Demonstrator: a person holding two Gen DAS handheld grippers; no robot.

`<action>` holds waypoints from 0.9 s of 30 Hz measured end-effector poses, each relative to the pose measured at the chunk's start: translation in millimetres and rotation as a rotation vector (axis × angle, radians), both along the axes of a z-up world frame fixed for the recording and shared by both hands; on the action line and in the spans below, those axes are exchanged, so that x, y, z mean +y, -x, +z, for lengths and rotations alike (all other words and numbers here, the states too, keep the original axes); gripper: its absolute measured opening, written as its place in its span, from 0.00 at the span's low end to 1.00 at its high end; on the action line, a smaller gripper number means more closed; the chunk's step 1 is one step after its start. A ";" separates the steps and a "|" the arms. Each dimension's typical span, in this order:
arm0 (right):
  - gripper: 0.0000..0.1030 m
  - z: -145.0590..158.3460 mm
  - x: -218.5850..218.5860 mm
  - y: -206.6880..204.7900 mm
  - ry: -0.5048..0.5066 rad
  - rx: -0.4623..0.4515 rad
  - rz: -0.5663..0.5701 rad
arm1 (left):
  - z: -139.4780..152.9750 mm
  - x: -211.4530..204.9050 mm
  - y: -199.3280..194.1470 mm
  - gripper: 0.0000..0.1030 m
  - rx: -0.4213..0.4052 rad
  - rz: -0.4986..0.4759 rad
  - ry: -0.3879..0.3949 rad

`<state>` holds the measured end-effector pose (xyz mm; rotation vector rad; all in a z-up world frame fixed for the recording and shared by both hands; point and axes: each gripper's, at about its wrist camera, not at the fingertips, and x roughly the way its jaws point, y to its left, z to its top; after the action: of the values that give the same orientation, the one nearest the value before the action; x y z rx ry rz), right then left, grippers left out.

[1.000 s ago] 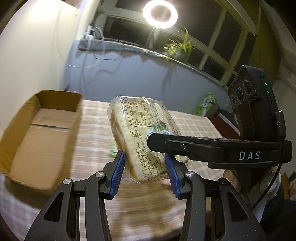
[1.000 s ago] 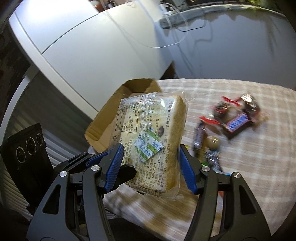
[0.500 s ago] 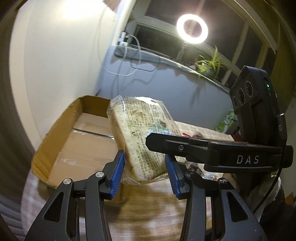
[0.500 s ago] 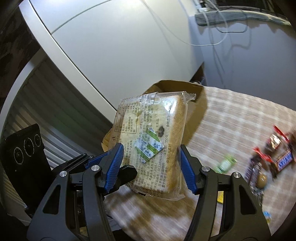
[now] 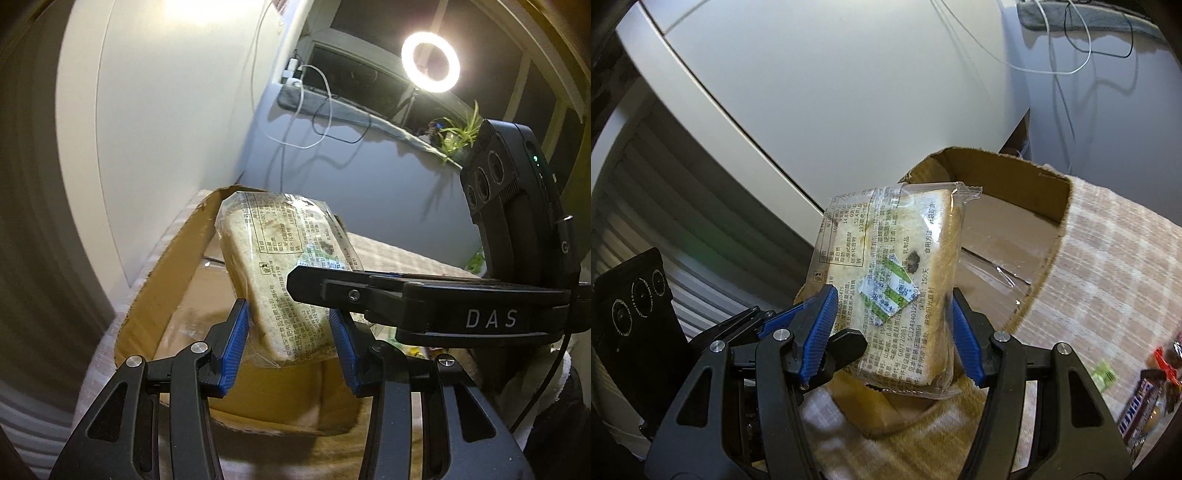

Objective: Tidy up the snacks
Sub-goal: 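Carry the bread loaf with the left gripper into the cardboard box and release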

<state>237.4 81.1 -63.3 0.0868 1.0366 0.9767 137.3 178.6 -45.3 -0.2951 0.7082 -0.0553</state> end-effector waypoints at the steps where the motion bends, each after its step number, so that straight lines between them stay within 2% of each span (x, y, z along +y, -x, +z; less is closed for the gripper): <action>1: 0.62 -2.9 2.1 -2.2 0.005 0.002 0.004 | -1.5 1.2 -2.4 0.41 0.005 0.004 0.001; 13: 0.62 -16.0 14.9 -17.8 0.028 0.031 0.015 | -7.5 4.2 -13.8 0.41 0.032 0.015 -0.005; 27: 0.62 -0.4 -0.4 -14.2 0.024 -0.037 -0.009 | 2.5 5.1 -0.8 0.41 0.001 0.043 -0.053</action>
<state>251.5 80.6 -63.7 0.0533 1.0125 0.9537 138.1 183.6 -42.8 -0.2594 0.7033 0.0048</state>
